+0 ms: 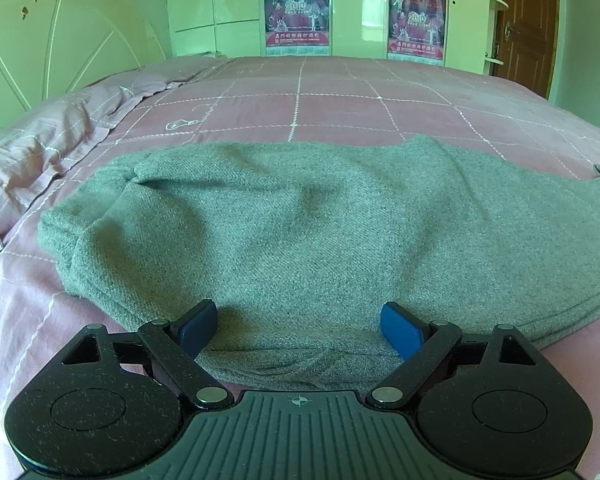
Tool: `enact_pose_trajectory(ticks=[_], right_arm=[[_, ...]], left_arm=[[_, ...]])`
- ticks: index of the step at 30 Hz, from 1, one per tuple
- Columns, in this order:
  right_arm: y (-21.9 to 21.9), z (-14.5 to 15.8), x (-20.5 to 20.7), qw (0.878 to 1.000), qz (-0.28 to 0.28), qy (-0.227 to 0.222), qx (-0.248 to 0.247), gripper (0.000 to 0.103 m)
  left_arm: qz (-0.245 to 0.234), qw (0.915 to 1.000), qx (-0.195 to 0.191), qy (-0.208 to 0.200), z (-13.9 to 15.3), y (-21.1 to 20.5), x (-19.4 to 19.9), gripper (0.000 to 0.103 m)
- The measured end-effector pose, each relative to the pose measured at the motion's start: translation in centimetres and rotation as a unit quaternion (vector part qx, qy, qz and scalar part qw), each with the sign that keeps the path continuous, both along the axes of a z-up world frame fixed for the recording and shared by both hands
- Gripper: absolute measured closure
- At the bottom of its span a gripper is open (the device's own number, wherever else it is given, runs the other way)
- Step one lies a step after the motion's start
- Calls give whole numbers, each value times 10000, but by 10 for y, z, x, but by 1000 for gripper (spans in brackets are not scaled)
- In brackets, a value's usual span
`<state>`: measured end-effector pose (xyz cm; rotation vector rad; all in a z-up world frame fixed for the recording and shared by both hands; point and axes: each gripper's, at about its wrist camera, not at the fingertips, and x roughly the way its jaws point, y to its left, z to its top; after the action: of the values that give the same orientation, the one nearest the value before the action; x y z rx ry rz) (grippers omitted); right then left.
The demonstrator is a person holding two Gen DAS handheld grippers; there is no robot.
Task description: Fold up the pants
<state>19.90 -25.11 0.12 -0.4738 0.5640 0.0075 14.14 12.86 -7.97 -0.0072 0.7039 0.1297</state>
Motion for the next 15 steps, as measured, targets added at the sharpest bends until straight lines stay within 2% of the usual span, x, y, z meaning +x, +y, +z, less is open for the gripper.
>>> enact_pose_trajectory(ticks=[2, 3, 5, 7, 8, 9, 10, 11, 12, 13, 15], right_arm=[[-38, 31, -14, 9905, -496, -454, 1201, 103], [-60, 41, -24, 9778, -718, -619, 1871, 103], [-106, 47, -43, 9428, -1273, -830, 2965, 103], [-155, 31, -62, 8932, -1902, -876, 3980, 103], [-176, 17, -65, 8681, -2192, -750, 4390, 103], [-192, 0, -67, 8497, -2423, -519, 4655, 103], [-203, -15, -66, 8362, -2524, -343, 4857, 103], [-210, -25, -67, 8271, -2596, -238, 4979, 98], [-213, -34, -70, 8218, -2786, -197, 4966, 97], [-216, -38, -72, 8190, -2797, -219, 5006, 91], [-220, -43, -77, 8065, -2749, -324, 5224, 89]], left_arm=[[-3, 10000, 5, -13, -1, 0, 0, 14], [0, 10000, 6, -22, -1, 0, 0, 14], [14, 10000, 11, -39, -2, -1, -1, 14], [28, 10000, 19, -44, -2, -2, -1, 14], [29, 10000, 26, -37, -2, -2, -1, 14], [25, 10000, 27, -28, -1, -2, 0, 13], [20, 10000, 23, -21, -1, -2, 0, 13], [14, 10000, 25, -15, -1, -2, 0, 13], [10, 10000, 26, -7, -1, -2, 0, 13], [10, 10000, 26, 3, -1, -2, 0, 13], [17, 10000, 30, 19, 0, -2, 1, 13]])
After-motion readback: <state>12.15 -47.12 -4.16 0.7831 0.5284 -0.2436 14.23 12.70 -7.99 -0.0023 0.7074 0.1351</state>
